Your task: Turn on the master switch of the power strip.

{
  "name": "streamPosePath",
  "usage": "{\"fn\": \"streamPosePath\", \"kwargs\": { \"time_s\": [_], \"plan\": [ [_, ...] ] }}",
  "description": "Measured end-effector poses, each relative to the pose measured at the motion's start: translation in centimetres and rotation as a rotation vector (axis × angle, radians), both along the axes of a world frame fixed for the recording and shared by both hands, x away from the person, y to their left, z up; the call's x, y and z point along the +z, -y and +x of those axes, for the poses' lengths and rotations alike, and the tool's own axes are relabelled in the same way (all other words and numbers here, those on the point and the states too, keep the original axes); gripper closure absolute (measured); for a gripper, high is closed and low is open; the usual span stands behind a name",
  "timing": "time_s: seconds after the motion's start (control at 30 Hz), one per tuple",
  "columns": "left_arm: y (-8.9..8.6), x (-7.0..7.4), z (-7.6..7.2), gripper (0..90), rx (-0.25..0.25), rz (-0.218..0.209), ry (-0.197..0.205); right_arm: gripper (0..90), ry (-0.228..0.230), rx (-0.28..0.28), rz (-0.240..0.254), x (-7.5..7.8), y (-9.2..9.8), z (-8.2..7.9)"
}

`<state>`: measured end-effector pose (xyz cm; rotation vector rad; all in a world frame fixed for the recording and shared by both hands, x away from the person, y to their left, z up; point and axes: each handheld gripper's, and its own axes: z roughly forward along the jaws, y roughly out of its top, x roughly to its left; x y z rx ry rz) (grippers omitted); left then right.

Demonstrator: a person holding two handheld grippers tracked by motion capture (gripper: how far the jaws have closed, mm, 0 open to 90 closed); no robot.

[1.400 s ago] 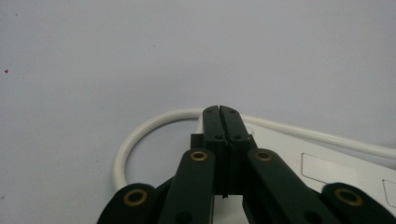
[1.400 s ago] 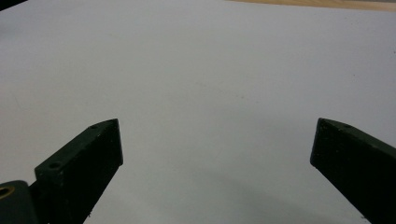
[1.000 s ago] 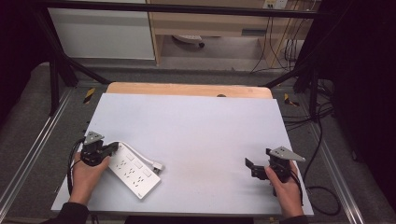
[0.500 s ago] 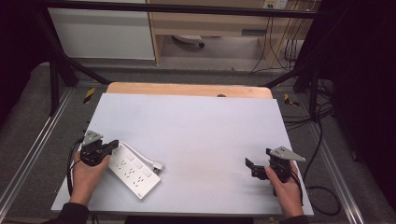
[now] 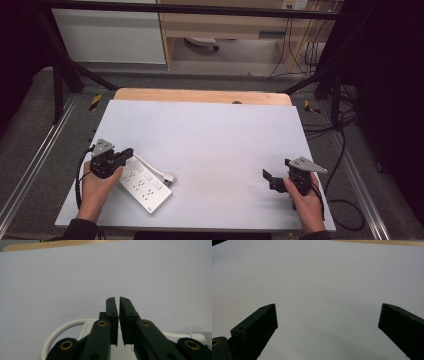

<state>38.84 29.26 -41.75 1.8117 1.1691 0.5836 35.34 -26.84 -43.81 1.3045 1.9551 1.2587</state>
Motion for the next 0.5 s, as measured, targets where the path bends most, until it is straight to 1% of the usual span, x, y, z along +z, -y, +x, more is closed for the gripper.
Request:
{"fn": "streamPosePath", "kwargs": {
  "time_s": [0.2,0.43,0.5],
  "plan": [
    [0.7,0.4,-0.1,81.8,-0.026,-0.010,0.018,2.7,0.000,0.001,-0.001,0.0,0.0,0.0],
    [1.3,0.6,-0.3,72.8,-0.038,-0.024,0.039,2.7,0.001,0.001,-0.001,0.0,0.0,0.0],
    [1.4,0.7,-0.3,70.9,-0.043,-0.036,0.044,2.7,0.001,0.001,-0.001,0.0,0.0,0.0]
  ]
}}
